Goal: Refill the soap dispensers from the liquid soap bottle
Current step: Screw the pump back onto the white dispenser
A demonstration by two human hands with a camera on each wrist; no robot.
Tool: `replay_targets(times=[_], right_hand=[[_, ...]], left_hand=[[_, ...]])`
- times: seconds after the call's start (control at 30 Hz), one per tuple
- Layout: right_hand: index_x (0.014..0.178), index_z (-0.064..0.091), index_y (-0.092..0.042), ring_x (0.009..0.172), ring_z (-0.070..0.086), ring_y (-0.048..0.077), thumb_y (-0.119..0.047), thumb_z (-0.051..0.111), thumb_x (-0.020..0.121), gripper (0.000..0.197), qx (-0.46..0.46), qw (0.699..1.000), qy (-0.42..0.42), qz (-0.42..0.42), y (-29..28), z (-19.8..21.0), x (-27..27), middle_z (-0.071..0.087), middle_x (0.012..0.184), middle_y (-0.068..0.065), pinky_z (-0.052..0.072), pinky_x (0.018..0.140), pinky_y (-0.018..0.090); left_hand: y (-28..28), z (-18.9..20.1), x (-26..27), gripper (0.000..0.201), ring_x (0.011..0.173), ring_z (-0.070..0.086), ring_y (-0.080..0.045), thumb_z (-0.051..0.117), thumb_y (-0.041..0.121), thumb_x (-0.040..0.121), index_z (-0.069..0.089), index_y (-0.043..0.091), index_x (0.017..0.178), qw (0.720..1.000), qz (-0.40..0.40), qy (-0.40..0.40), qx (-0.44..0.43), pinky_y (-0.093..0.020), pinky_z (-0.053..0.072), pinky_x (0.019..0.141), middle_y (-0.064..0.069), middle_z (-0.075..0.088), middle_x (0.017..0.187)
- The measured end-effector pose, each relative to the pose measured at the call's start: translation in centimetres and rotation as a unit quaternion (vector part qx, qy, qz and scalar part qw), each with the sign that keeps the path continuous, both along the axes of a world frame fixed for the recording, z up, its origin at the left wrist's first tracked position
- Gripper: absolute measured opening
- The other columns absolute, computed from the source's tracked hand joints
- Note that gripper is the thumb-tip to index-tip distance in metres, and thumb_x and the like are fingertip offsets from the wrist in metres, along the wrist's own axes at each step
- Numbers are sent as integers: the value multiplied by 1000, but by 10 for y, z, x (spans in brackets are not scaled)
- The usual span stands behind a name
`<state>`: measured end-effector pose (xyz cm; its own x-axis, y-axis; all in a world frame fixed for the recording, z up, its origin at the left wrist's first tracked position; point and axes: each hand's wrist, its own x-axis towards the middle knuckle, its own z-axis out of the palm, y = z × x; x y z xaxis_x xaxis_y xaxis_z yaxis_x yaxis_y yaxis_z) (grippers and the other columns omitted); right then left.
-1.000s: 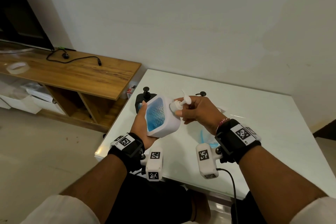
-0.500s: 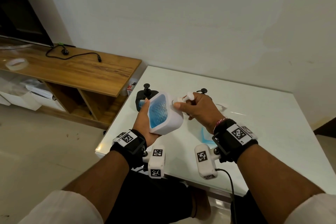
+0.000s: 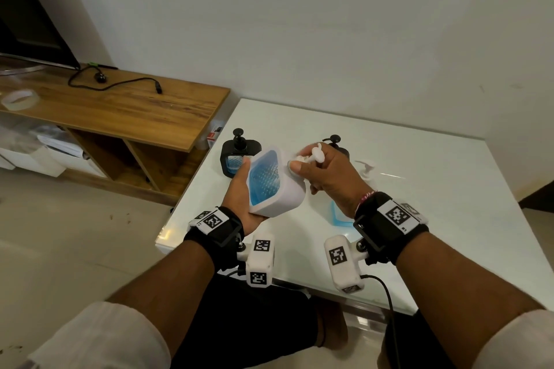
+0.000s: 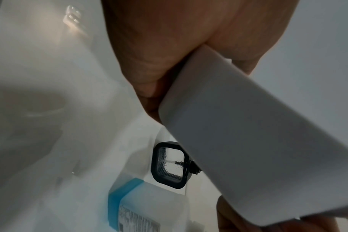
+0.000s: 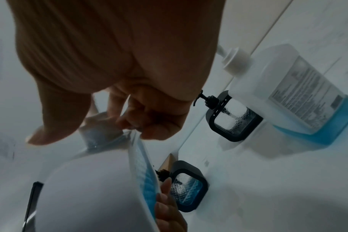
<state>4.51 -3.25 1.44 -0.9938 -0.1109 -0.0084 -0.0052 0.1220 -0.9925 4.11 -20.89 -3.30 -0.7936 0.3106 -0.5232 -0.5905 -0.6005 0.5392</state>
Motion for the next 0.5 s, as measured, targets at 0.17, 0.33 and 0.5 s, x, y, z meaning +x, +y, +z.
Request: replay_targets(times=[0.17, 0.33, 0.5], right_hand=[[112, 70, -16, 57, 45, 12, -13, 70, 87, 25, -12, 999, 1, 45, 7, 3, 2, 60, 76, -5, 41, 53, 28], [88, 64, 1, 48, 47, 14, -38, 65, 90, 39, 102, 994, 43, -27, -4, 6, 8, 56, 61, 0, 43, 45, 28], [67, 53, -10, 42, 44, 10, -47, 67, 87, 44, 110, 990, 19, -88, -13, 10, 17, 49, 55, 0, 40, 41, 23]], left_hand=[[0, -4, -2, 52, 101, 68, -30, 43, 63, 100, 59, 22, 126, 1000, -4, -3, 3, -46, 63, 75, -16, 69, 108], [4, -5, 3, 59, 105, 68, -31, 43, 65, 100, 53, 23, 140, 1000, 9, -1, -25, -45, 63, 77, -16, 68, 117], [10, -7, 12, 59, 98, 73, -28, 41, 64, 102, 51, 23, 143, 999, 5, 15, -33, -45, 63, 76, -13, 73, 109]])
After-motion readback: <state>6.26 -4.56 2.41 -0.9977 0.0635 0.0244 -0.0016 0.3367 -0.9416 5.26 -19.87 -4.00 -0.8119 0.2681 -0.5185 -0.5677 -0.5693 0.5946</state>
